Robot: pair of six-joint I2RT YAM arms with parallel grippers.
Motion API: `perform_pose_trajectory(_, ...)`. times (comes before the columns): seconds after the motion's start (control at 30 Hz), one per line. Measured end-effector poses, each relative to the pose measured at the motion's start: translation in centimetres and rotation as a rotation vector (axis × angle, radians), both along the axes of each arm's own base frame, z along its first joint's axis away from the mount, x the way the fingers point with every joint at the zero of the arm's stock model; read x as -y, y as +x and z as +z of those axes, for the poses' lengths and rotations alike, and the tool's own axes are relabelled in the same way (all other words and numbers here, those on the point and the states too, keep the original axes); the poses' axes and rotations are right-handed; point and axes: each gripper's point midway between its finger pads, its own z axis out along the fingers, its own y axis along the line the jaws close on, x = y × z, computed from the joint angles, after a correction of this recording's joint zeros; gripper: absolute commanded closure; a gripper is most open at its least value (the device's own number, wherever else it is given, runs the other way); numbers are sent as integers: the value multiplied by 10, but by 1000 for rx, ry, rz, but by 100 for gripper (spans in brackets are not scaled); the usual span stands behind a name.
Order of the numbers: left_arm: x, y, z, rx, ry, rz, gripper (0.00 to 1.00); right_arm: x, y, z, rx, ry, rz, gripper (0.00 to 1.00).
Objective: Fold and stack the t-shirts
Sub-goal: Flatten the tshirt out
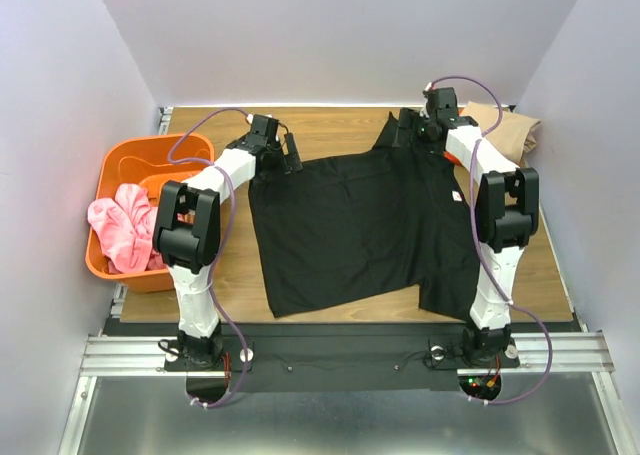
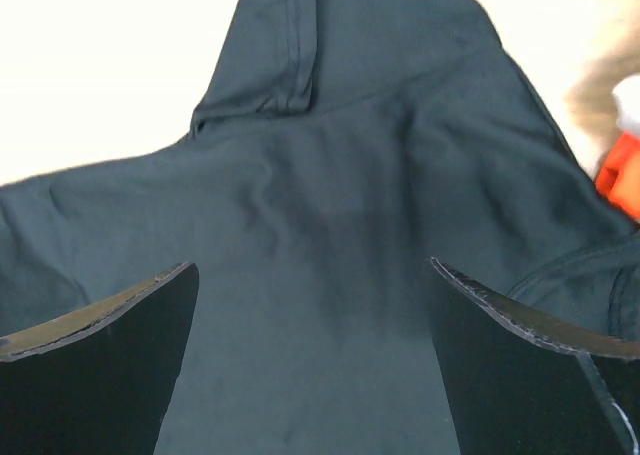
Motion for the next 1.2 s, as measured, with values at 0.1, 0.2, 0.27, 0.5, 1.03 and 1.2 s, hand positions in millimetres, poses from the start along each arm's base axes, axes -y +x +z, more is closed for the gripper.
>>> perform_pose_trajectory(0.1, 0, -1, -11, -25, -2, 14, 2, 1, -12, -2, -15, -3, 10, 2)
perform_pose_trajectory(0.2, 0, -1, -16, -32, -7, 25, 2, 1, -25, -12, -52, -3, 21, 2)
perform_pose_trajectory(0.27, 1, 1, -19, -32, -9, 29, 2, 1, -31, -20, -71, -2, 27, 2)
perform_pose_trajectory(0.5, -2, 3, -45, -62, 16, 42, 2, 0, -48, -40, -136, 0, 38, 2)
perform_pose_trajectory(1.03, -18, 47, -47, 11, 84, 95, 2, 0, -57, -68, -189, -8, 58, 2)
perform_pose_trajectory(1.2, -30, 74, -45, 34, 89, 109, 2, -4, -54, -67, -187, 20, 57, 2)
